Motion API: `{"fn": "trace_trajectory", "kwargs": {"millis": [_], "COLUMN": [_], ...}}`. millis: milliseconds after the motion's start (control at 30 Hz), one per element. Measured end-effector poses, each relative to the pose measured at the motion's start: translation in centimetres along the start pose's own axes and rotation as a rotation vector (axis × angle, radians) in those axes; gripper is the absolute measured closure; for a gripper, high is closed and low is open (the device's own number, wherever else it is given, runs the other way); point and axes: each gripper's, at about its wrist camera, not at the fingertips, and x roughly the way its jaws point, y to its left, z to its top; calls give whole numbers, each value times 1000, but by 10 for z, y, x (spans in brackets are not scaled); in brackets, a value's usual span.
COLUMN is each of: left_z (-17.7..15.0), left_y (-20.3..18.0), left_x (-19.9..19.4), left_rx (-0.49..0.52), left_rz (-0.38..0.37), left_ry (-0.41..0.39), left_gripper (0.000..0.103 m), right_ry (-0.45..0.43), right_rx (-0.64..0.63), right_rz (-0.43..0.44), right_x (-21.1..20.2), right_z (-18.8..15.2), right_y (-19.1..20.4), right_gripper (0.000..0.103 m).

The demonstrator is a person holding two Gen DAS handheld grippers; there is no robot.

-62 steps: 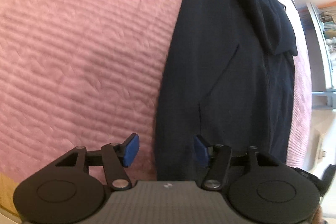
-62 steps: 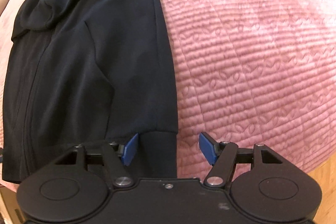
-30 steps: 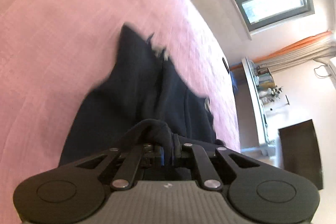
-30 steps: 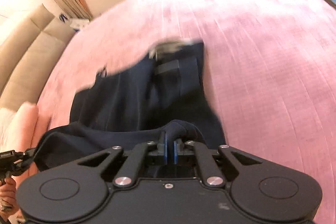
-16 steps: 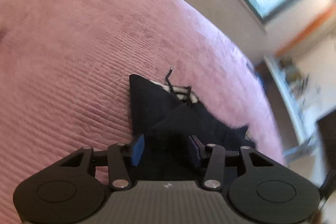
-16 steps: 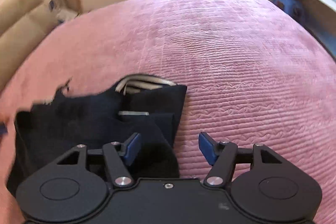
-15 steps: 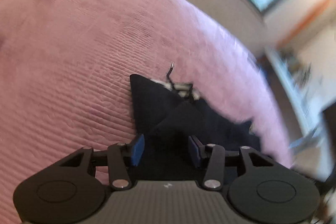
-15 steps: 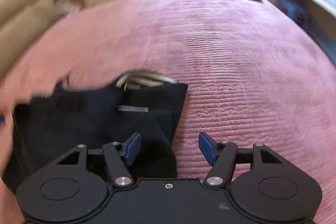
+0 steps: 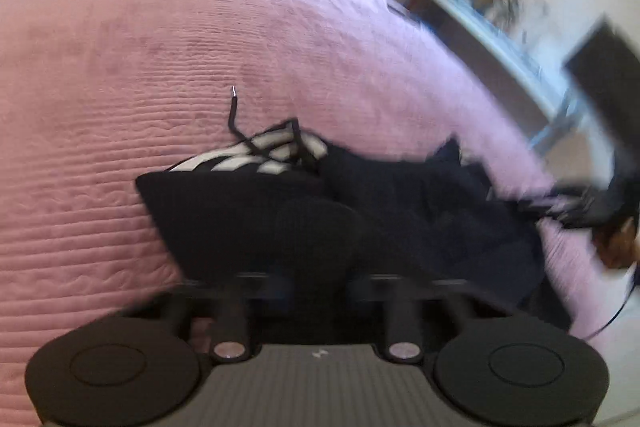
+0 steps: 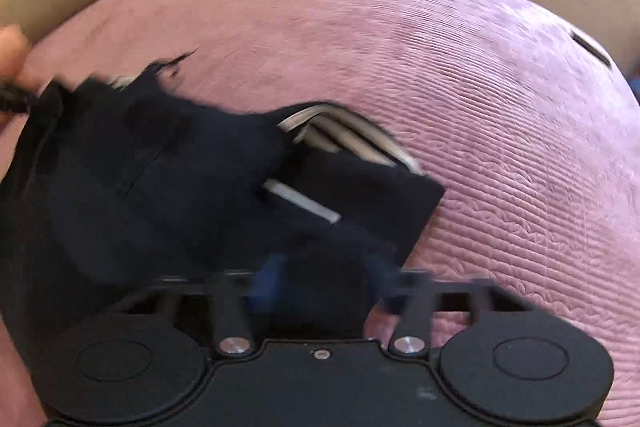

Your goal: Fold large clothes

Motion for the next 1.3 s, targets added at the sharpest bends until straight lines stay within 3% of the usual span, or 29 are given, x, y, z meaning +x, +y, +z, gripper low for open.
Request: {"fn": "trace_trajectory", "kwargs": {"millis": [67,133,200,267,333,400,600,667,700,767,800,833,967,1167,1300], "left_z": [-1,-9,-21,-28,-32,-31,-23,-22,-21,-21,-21,-22,-23,-10,22], "left_y": [13,25,28,25,24,25,24,22,20,14,10,4,-32,-53,-47], "left_x": [-5,-5,-5,-10,-13,-12,-2,3,6,11,12,14,-6,-66,-73], "left_rx": [-83,-165,-190,-193,-203,-206,-201,-200,-199,-184,-177,-161,-39,-45,-46], "left_rz": [36,70,48,15,-32,-41,-51,-49,-45,-21,8,44,72,21,22], "left_ry": [-82,-93,-92,-97,-107,-102,-66,-62,-61,-63,-67,-69,-156,-326,-420], "left_gripper": [96,96,96,95,88,83,70,67,67,69,89,97,98,98,98], "right_ry": [-20,16,37,30,14,-1,34,31,45,20,12,1,-117,-285,-383], "right_rx": [97,165,170,161,192,223,295,312,322,285,257,236,149,55,39], "right_rz": [-61,-54,-35,-13,22,30,103,167,197,199,179,158,38,-41,-100], "right_x": [-3,-1,-1,-6,-9,-9,5,9,11,8,5,2,-37,-107,-99], "right_z": [-3,-12,-20,-23,-23,-23,-24,-24,-23,-24,-25,-25,-19,4,41], "right_y": [-16,-26,-22,-17,-19,-26,-39,-38,-36,-26,-21,-16,4,28,20], "right_gripper": [100,100,96,86,43,28,31,46,64,81,94,94,96,97,97]}}
